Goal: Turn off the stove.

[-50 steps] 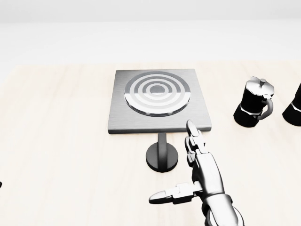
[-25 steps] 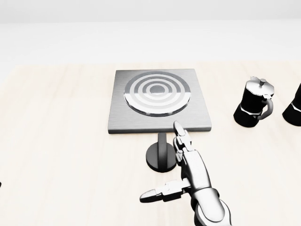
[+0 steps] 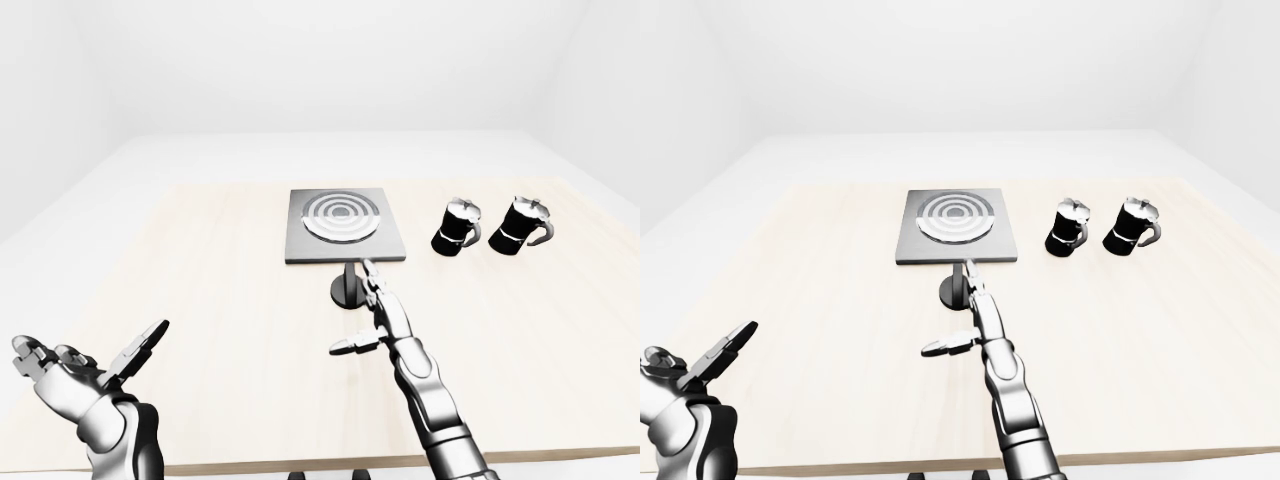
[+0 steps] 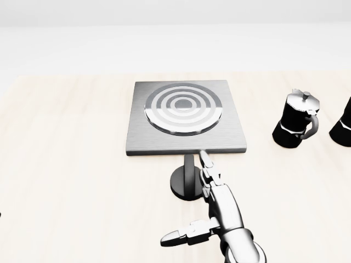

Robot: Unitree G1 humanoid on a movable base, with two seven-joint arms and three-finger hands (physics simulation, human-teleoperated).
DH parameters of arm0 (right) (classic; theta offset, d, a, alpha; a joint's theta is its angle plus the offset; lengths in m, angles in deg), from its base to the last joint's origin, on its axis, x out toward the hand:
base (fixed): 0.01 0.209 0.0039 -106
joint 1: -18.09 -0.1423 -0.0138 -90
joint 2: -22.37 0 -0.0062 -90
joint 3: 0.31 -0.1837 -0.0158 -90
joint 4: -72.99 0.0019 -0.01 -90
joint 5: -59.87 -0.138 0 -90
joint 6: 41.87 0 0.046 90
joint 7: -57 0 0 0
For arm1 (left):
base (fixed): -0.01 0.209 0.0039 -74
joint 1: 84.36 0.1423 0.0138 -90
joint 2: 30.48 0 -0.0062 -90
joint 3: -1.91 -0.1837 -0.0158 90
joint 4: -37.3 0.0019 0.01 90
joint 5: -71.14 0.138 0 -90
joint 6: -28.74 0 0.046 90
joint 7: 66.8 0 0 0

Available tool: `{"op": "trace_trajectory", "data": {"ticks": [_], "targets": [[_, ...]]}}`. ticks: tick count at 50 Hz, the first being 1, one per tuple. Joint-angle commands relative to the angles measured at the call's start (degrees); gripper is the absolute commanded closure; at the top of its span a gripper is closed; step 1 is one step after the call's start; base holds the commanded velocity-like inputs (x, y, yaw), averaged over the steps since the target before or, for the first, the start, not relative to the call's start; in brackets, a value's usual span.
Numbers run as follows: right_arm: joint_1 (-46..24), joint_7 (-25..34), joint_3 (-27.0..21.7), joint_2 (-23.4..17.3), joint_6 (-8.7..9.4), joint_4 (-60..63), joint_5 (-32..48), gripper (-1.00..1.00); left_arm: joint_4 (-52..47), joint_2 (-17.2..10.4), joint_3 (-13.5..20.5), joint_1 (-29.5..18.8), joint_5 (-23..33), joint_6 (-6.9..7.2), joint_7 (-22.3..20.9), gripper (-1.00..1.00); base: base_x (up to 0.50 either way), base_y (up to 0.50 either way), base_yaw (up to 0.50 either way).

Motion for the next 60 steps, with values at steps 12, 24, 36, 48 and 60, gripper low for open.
{"op": "trace_trajectory", "data": {"ticks": [12, 24, 36, 48, 60], "targets": [[0.67, 0.01, 0.00, 0.07, -3.82, -4.81, -0.41, -1.00, 0.54, -0.11, -0.08, -0.16, -0.05, -0.27, 0.03, -1.00, 0.00, 0.00, 0.00], [0.52, 0.10, 0.24, 0.30, -3.73, -4.99, -0.13, -1.00, 0.07, -0.19, -0.18, 0.01, -0.22, 0.08, 0.16, -1.00, 0.00, 0.00, 0.00], [-0.12, -0.04, 1.24, 0.98, -4.89, -8.40, 1.31, -1.00, 0.58, -0.23, -0.10, -0.25, -0.12, -0.15, 0.05, -1.00, 0.00, 0.00, 0.00], [-1.48, -0.93, 3.40, 2.45, -5.59, -12.20, 5.41, -1.00, 0.61, -0.27, -0.17, -0.29, -0.11, -0.08, 0.23, -1.00, 0.00, 0.00, 0.00], [-7.68, -1.89, 3.28, 4.12, -4.97, -18.35, 8.19, -1.00, 0.82, -0.26, -0.16, -0.33, -0.20, -0.25, 0.04, -1.00, 0.00, 0.00, 0.00]]}}
